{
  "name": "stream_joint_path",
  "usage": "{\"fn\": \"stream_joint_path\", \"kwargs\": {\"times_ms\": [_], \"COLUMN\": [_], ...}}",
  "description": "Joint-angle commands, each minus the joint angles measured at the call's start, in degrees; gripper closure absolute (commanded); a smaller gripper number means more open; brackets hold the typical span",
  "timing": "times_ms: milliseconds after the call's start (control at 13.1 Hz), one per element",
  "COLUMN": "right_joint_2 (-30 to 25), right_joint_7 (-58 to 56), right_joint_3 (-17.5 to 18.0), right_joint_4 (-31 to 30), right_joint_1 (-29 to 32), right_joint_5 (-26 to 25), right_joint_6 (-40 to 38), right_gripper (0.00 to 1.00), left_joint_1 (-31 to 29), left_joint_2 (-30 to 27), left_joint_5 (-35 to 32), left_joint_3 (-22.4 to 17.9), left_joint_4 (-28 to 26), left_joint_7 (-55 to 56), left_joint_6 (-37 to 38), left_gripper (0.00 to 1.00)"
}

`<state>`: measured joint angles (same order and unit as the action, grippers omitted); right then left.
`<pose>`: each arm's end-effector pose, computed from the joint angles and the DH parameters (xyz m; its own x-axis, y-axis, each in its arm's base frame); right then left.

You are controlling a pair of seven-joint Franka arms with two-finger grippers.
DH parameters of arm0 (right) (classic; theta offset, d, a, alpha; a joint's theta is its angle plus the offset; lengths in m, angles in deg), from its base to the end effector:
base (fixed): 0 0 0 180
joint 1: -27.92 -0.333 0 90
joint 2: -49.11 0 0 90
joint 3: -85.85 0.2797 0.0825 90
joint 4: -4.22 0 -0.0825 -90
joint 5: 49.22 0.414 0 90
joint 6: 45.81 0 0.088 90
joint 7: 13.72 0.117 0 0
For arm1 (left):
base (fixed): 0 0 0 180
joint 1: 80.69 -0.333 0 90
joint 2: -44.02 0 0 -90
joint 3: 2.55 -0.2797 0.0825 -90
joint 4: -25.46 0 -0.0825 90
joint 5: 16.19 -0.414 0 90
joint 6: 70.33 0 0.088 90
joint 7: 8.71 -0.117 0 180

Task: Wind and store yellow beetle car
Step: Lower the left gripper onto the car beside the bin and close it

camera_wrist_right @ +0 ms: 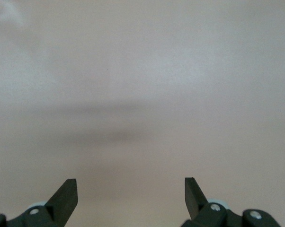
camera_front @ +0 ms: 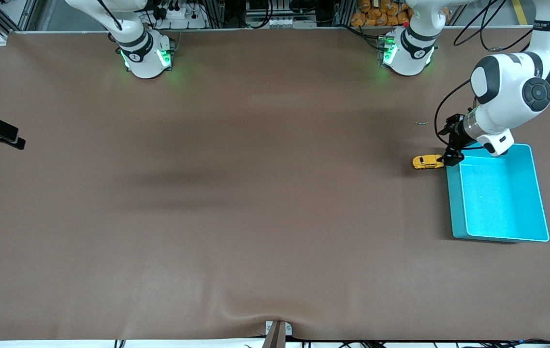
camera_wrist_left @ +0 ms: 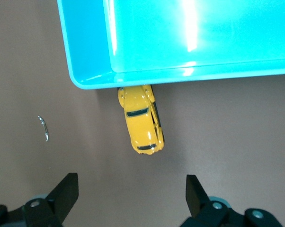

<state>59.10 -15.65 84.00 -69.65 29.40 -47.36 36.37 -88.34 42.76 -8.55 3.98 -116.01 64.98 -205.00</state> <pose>0.6164 -0.0299 0.6010 0.9994 -0.0197 -0.0283 -0.0205 -0.9994 -0.0276 0.4811 0.0069 0.2242 0.1609 0.9811 -0.1075 0.9829 -0.1692 -0.0732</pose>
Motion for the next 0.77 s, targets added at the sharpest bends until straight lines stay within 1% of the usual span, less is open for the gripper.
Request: {"fn": "stream_joint_path", "kwargs": {"times_ms": [0,306,459,536,689], "right_joint_2": [-1.9,-2.26,-3.31,-4.88,-9.8], "right_joint_7": [0.79,0.27,-1.49,-1.58,-1.76], "right_joint_3": [-0.18,-0.26,-0.35,-0.35,-0.35], "right_joint_4": [-1.19,-2.07,-4.26,-6.79,-14.52], "right_joint_1": [-0.77,-0.78,-0.6,-0.6,-0.34], "right_joint_5": [-0.98,-0.98,-0.98,-0.98,-1.07], "right_joint_6": [0.79,2.72,4.47,6.31,10.53], "right_gripper": [0.0,0.0,0.0,0.0,0.0], "left_joint_1": [-0.26,-0.26,-0.26,-0.26,-0.35], "left_joint_2": [1.26,2.93,3.64,3.9,4.34], "left_joint_5": [-0.7,-0.7,-0.7,-0.7,-0.7], "left_joint_3": [0.59,0.51,0.51,0.51,0.51], "left_joint_4": [-1.09,-3.46,-4.42,-4.78,-4.96], "left_joint_7": [2.17,2.34,2.34,2.34,2.34], "left_joint_6": [-2.78,-6.83,-9.1,-10.16,-10.78], "left_gripper": [0.0,0.0,0.0,0.0,0.0]}}
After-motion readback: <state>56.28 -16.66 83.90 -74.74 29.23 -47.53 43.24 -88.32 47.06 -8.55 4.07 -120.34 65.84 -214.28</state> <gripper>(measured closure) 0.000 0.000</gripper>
